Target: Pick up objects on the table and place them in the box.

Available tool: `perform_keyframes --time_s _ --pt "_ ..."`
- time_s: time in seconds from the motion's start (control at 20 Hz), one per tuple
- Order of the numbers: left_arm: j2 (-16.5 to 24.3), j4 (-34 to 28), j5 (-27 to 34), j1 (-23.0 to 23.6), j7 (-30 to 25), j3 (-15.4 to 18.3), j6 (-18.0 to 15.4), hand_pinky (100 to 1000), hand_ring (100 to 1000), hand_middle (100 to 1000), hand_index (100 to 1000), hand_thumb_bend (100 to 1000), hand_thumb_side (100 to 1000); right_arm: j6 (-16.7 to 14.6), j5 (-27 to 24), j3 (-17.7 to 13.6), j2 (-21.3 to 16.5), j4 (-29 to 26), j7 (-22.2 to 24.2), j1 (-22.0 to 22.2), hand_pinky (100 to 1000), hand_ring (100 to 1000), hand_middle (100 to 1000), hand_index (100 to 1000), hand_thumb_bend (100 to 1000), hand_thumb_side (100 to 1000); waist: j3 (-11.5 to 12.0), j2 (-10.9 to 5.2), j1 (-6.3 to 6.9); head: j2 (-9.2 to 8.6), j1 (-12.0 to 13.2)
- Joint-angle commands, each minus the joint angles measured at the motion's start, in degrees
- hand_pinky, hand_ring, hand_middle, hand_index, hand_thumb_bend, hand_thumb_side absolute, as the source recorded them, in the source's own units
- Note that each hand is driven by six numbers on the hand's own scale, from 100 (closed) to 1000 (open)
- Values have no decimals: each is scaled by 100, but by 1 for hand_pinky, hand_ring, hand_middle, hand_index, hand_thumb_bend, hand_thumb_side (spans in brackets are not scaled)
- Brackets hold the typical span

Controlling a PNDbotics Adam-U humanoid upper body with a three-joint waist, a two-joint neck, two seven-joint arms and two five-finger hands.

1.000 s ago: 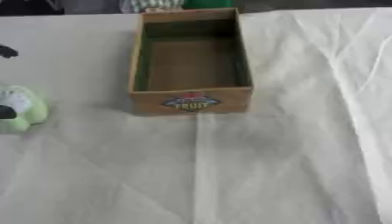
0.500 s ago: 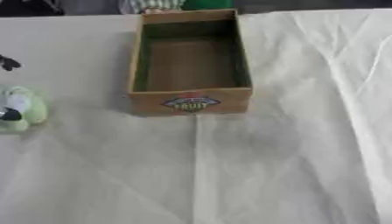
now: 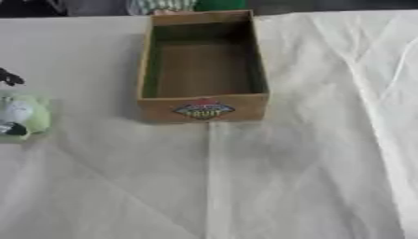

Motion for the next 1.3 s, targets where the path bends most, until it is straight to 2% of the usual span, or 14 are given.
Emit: perform_keyframes --time_s 0.05,0.1,0.4,0.6,0.85,0.95,1.05,1.1,1.15,1.2,1.3 --pt "97 134 -96 -113 102 12 -24 674 823 813 1000 672 699 -14 -33 -28 -132 -80 10 -45 844 732 747 887 100 575 -14 -121 -5 -27 23" --pt "85 160 -95 -117 133 4 -41 662 800 767 1000 674 700 -13 -34 -29 -130 -80 9 -42 845 732 747 887 100 576 -17 -120 -5 -22 25" --pt "23 339 -114 -151 184 -61 -111 619 750 677 964 668 692 -10 -42 -27 -115 -80 17 -41 845 732 746 887 100 576 -23 -122 -4 -19 38" --pt "4 428 -110 -146 259 -102 -147 600 725 639 916 653 681 -10 -46 -34 -107 -80 11 -34 846 733 746 888 100 580 -30 -124 -1 -9 35" --pt "39 234 106 -87 353 -89 -175 574 694 612 858 582 661 -4 -42 -44 -95 -80 -1 -9 847 733 746 888 100 576 -20 -126 3 5 29" --pt "70 102 217 -52 348 -58 -167 558 679 612 848 512 641 -3 -41 -45 -92 -80 -3 -4 847 733 746 888 100 576 -10 -130 6 7 21" --pt "93 -28 358 -19 329 -19 -149 544 662 602 835 396 606 0 -42 -46 -89 -80 -6 1 848 734 746 889 100 577 1 -136 9 4 9" --pt "103 -95 431 -8 324 4 -132 532 649 593 827 310 576 2 -43 -46 -88 -80 -6 2 848 734 746 889 100 577 6 -140 10 4 1" --pt "112 -161 499 -2 322 27 -111 526 641 589 824 270 562 2 -43 -45 -88 -80 -4 4 848 734 746 889 100 577 12 -146 11 6 -5" --pt "120 -215 557 3 320 44 -88 518 628 584 819 184 541 3 -44 -45 -87 -80 -4 5 848 734 746 889 100 577 16 -151 12 8 -8" --pt "136 -303 665 11 307 77 -49 515 619 582 817 100 509 4 -46 -48 -87 -80 -5 10 848 734 746 889 100 577 25 -165 16 9 -16"
